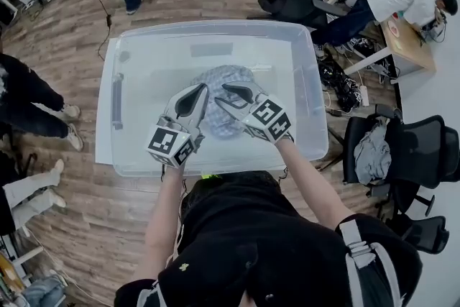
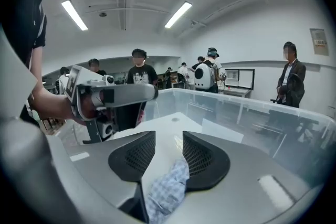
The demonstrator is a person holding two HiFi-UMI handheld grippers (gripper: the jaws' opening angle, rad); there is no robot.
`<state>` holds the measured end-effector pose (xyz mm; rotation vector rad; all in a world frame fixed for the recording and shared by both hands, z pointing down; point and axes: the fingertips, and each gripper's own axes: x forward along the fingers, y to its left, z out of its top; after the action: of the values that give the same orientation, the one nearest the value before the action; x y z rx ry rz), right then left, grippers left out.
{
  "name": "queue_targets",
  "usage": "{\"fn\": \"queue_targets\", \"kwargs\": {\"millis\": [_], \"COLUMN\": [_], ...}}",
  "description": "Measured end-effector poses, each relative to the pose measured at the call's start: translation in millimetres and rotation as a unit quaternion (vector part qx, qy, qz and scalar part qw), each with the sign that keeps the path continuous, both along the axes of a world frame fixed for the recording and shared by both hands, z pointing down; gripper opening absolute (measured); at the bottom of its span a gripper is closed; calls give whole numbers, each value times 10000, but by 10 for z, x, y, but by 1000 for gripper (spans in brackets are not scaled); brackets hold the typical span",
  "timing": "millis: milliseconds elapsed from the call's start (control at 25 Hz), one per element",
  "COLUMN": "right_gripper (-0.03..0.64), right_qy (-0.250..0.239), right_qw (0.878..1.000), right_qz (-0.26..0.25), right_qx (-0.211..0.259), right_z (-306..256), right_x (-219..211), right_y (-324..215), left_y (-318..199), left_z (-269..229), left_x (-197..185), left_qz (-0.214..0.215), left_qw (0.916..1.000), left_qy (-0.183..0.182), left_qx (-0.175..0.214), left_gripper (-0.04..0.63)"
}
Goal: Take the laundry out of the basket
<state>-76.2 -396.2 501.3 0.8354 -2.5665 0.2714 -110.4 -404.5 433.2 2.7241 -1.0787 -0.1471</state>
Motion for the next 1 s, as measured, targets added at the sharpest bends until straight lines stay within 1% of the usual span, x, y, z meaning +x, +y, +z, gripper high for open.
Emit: {"fn": "queue_targets", "kwargs": {"millis": [80, 160, 280, 480, 720, 880, 1000], "right_gripper": [167, 184, 192, 209, 242, 252, 273], "right_qy": [195, 287, 336, 505, 738, 856, 956], "right_qw": [9997, 9992, 9984, 9967, 9935, 9912, 9895], "right_qz": [49, 62, 47, -29, -41, -33, -12], "right_qx": [-125, -274, -459, -633, -867, -1013, -1084], "right_z": [183, 319, 466, 725, 1103, 1297, 1438], "right_x": [71, 117, 137, 156, 242, 272, 304], "right_y": [-94, -175, -278, -461, -659, -698, -720], "left_y": [-56, -111, -163, -256, -359, -373, -378], "left_z": [75, 138, 216, 337, 409, 435, 449], "left_x": [6, 9, -10, -71, -145, -178, -187], "left_qz": [-33, -68, -121, -214, -350, -378, -402], "left_qw": [10000, 9998, 9994, 9982, 9970, 9965, 9962], "left_qy": [2, 1, -18, -33, -63, -56, -45], "left_qx": [-86, -185, -338, -557, -690, -739, -774], "left_gripper": [8, 8, 8, 8, 8, 8, 8]}}
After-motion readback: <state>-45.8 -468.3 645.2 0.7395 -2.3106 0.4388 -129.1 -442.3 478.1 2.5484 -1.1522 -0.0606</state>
